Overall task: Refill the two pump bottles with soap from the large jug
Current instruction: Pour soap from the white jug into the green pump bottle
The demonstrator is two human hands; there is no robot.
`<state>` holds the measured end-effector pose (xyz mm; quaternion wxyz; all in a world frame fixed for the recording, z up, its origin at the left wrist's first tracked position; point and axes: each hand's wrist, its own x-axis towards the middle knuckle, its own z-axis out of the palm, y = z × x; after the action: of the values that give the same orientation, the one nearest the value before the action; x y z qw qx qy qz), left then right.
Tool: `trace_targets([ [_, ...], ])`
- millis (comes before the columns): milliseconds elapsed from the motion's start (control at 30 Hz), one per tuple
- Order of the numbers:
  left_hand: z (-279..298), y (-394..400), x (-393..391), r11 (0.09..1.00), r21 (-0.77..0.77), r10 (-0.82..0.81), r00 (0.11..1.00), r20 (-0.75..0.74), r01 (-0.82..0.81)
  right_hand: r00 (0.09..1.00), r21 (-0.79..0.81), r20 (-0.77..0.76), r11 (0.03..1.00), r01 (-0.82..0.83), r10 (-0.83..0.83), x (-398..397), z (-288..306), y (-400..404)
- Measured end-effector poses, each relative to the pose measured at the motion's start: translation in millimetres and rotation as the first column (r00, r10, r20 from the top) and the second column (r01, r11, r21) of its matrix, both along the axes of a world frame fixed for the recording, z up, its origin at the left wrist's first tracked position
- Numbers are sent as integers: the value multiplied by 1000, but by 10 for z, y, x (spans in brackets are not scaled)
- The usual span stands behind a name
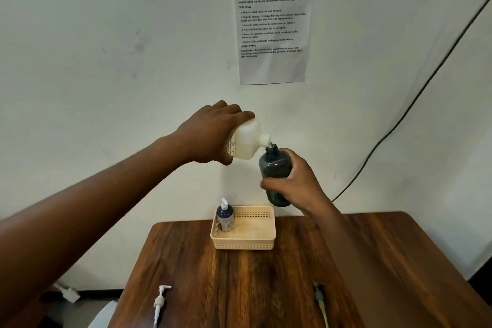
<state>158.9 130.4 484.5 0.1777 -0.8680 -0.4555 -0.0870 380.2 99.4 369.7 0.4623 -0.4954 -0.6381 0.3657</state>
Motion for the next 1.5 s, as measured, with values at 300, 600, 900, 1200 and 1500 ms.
trace_targets([
  [300,25,-29,2,1000,-2,-4,1000,-13,4,1000,-4,5,1000,4,-4,-5,-9,-10],
  [600,34,-25,17,1000,9,-7,999,-41,7,1000,1,13,1000,18,-18,4,-31,-23],
  [900,69,-48,19,1000,9,3,998,-69,-2,1000,12,13,1000,25,-25,3,-15,-47],
  [1200,114,-92,16,1000,14,-4,994,-107,5,1000,8,20,1000,21,-21,-16,-6,-79],
  [1500,124,-113,10,1000,3,2,993,-121,-1,999,7,26,1000,18,-18,-30,-38,-90],
])
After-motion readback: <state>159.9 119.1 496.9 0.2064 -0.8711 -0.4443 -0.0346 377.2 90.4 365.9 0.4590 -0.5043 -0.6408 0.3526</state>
